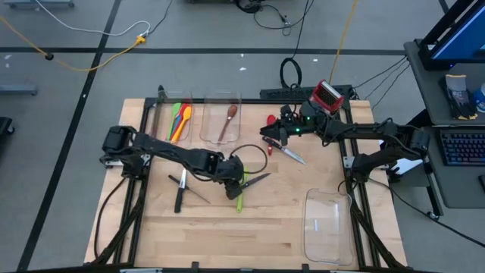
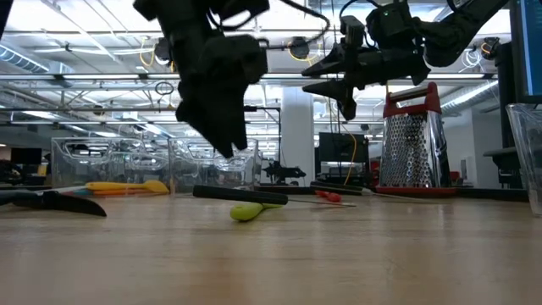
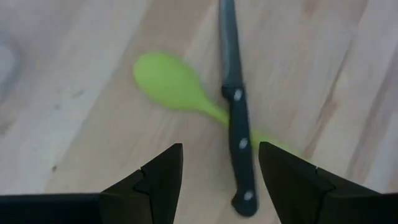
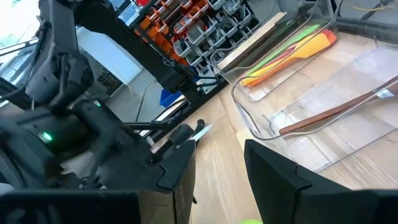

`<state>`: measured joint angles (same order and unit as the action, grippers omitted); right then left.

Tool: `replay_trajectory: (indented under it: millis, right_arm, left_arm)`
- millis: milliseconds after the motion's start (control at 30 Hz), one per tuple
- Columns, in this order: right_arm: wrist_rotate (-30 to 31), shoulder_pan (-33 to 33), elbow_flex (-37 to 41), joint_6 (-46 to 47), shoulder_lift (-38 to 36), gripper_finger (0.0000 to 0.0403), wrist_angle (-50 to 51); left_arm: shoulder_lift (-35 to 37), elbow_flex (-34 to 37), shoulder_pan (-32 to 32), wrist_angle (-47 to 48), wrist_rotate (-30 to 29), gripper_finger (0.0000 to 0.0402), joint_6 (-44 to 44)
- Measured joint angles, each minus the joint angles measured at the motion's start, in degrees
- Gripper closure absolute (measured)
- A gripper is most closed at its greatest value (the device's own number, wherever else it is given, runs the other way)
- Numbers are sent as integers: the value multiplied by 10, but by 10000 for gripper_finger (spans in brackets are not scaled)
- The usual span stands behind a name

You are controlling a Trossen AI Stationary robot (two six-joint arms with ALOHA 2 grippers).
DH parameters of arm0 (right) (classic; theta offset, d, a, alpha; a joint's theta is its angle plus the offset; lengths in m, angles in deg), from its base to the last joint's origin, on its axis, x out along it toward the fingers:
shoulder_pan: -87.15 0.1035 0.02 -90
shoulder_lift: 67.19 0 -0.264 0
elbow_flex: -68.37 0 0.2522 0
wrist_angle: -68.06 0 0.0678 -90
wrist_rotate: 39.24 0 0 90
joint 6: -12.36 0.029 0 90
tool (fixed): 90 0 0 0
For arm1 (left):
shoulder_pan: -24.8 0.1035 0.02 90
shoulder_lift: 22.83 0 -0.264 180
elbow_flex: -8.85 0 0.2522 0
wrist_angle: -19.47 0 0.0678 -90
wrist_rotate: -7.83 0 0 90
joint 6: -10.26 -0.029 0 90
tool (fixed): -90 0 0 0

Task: Pick & Place Kitchen Items
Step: Put the knife into the bottom transparent bin

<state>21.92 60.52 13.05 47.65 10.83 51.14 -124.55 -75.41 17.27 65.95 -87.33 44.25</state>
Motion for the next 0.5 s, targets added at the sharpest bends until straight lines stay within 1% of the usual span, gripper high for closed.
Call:
replay_trajectory:
  millis: [100, 200, 500]
  right_arm:
    - [0, 0, 0, 0, 0, 273, 5]
    - [0, 0, 0, 0, 0, 273, 6]
    - [0, 0, 0, -2, 0, 273, 10]
  left_arm:
    - [-25, 0, 0, -14, 23, 186, -19]
    - [-40, 0, 0, -32, 41, 186, -18]
    - [-40, 0, -2, -41, 43, 186, -17]
